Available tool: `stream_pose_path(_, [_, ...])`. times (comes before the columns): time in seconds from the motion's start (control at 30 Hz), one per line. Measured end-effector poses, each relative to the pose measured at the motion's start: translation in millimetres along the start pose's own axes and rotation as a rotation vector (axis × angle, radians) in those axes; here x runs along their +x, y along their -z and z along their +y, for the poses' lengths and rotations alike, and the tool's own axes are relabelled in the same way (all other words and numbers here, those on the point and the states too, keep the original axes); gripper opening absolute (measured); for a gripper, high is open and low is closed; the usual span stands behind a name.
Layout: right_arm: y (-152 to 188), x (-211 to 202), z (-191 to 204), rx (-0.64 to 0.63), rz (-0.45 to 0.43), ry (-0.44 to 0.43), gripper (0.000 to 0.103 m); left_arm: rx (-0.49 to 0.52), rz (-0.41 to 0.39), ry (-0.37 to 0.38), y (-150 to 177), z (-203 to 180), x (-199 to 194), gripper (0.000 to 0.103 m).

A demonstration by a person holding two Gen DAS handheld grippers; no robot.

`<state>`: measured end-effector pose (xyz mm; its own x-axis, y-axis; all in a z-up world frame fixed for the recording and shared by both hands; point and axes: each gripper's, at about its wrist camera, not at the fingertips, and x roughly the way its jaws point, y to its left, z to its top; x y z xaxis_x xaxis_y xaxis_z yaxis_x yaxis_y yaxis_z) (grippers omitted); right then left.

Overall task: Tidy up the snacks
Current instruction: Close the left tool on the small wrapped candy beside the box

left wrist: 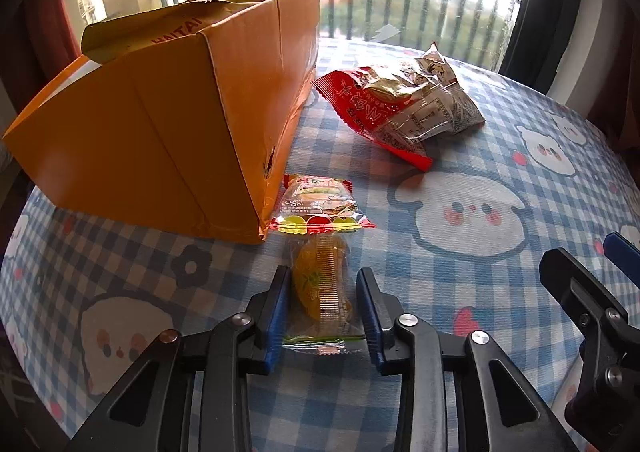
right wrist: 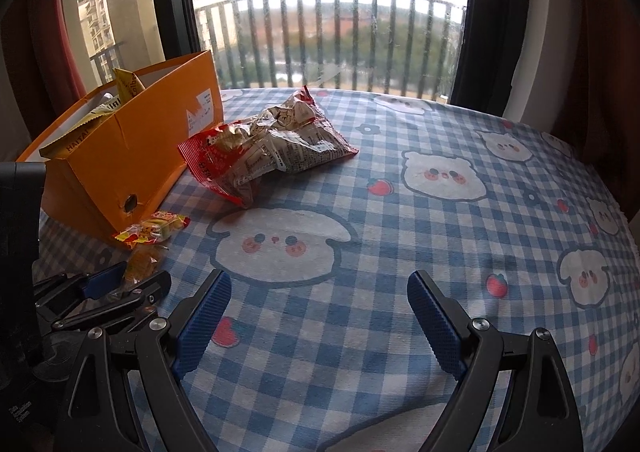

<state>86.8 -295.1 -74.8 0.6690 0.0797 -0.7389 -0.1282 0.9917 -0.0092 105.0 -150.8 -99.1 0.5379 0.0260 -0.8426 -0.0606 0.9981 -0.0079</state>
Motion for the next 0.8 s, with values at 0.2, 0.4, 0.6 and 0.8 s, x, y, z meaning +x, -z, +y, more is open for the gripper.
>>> stream_pose_path(0.2, [-1,-1,-1,-0.002,-0.006,0.001,0.091,0.003,0.007,0.004,2,1,-3,0.027])
stream_pose_path(0.4, [-2,-2,0,-0.004,-0.007,-0.001,0.091,0.007,-0.004,0.001,7,3,-13,0.027])
stream_pose_path(0.6, [-5,-8,13,-0.026,-0.015,-0.019,0.092,-0.008,-0.016,-0.020,10,13,-23,0.027])
stream_pose_path(0.8, [-6,-6,42,-0.069,-0.020,-0.052,0.091,-0.055,-0.020,-0.056,15,44,-27,0.027])
